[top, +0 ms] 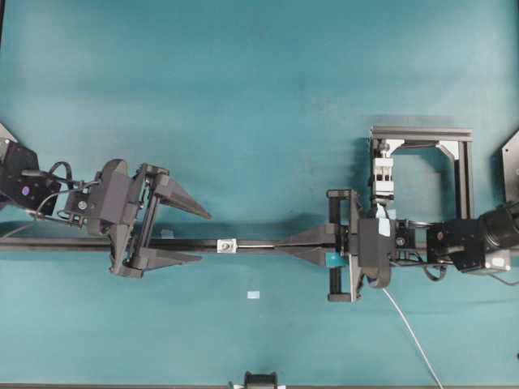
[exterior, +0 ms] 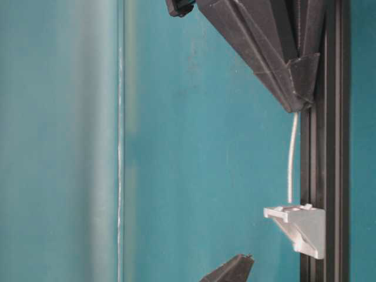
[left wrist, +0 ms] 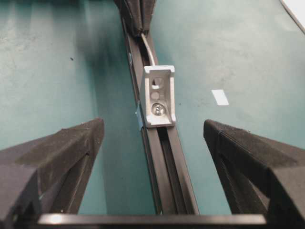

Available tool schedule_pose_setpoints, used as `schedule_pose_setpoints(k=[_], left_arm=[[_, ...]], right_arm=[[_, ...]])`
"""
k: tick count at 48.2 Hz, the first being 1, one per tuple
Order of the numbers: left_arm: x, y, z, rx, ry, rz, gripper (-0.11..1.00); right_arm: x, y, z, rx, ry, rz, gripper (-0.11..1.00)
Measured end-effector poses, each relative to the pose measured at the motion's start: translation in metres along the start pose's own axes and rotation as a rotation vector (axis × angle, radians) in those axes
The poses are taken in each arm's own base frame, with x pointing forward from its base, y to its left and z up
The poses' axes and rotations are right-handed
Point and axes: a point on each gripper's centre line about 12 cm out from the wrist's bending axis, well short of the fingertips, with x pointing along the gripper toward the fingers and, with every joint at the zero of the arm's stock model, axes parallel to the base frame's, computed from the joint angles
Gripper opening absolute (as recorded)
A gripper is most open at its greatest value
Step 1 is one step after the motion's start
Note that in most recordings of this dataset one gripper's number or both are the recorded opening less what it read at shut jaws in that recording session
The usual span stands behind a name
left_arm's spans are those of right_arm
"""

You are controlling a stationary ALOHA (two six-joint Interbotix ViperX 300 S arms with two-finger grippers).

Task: Insert the wire into the hole on the left side and pull it with the left arm.
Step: 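Align the wire tip with the bracket hole using the right gripper, then push the wire tip through the bracket hole toward the left gripper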

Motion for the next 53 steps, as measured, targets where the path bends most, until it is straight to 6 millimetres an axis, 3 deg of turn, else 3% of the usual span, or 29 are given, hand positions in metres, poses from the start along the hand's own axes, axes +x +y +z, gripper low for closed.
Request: schedule_pose_setpoints(k=[53], left_arm=[[0.0,0.0,0.0,-0.002,0.0,0.0,0.65]], right_arm=[[0.018,0.003,0.006,-0.013,0.008,-0.005,0.01]])
